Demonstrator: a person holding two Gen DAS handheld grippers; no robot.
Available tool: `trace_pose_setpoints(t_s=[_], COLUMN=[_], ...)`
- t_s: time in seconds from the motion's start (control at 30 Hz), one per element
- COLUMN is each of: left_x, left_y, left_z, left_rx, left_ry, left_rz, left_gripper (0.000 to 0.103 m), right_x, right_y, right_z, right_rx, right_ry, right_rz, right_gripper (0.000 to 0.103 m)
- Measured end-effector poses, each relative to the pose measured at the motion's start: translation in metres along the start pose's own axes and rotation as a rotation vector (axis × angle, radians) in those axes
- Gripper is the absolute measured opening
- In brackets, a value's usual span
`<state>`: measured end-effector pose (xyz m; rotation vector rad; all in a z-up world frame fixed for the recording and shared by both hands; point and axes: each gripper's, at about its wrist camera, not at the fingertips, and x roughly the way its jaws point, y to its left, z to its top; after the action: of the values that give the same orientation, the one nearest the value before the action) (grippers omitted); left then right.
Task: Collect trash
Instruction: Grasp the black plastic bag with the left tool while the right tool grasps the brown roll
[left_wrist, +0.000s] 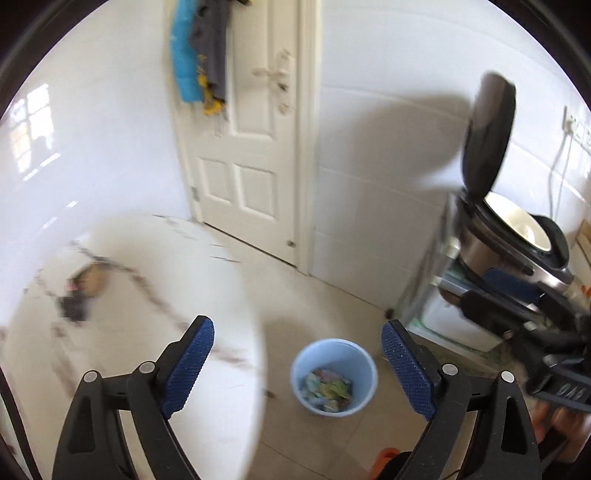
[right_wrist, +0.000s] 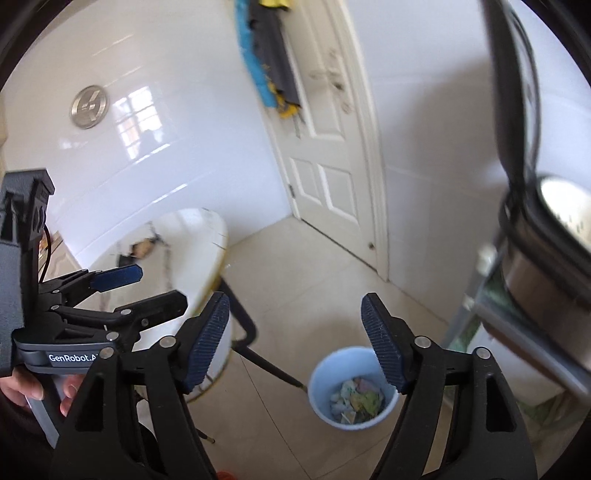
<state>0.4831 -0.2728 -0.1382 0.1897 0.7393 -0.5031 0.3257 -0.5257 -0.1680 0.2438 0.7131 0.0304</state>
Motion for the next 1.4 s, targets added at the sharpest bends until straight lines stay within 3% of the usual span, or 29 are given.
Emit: trace_pose_setpoints(t_s=[0.27,0.53,0.8,0.97,1.07,1.13,1.27,1.3,1.4], left_x=[-0.07,-0.056,0.021,0.063,0.082,0.094,0.1,0.102,0.096], left_y=[0.091,0.168,0.215,0.231,0.244,0.253,0.268,0.283,0.293], left_z=[-0.036,-0.049,-0.034,-0.021,-0.018,-0.016,-0.014,-0.01,-0.008], left_rx=[-0.058,-0.135,-0.158,-0.159,-0.159,-0.17,-0.177,-0.169,-0.194], left_ry=[-0.054,-0.011,0.115,0.177,0.217,0.237,0.232,0.225,0.228], left_rz=[0.173,0.325,0.251,0.228,0.195,0.17,0.109,0.113,0.096], left_gripper=[0.096,0.096,0.096,0.093,0.075,0.073,0.053,0.045,0.043], right_x=[-0.014,0.041,0.165,0.229,0.255,0.269,0.292,0.297,0.308], right_y=[0.104,0.193,0.248,0.245,0.242,0.242,0.251,0.254,0.265], right_z=[0.031,0.063,0.072,0.07,0.072,0.073,0.071,0.069,0.063], right_rx=[-0.153,-0.26,-0.323,-0.285,-0.272,-0.27,-0.285,-0.29,-0.305], right_ry=[-0.028,0.028,0.215,0.294,0.321,0.337,0.355,0.363,0.378], right_rz=[0.064,0.124,0.158,0.155,0.155,0.157,0.17,0.174,0.194], right_gripper=[0.085,0.092,0.092,0.092,0.092,0.092,0.092,0.092,0.09])
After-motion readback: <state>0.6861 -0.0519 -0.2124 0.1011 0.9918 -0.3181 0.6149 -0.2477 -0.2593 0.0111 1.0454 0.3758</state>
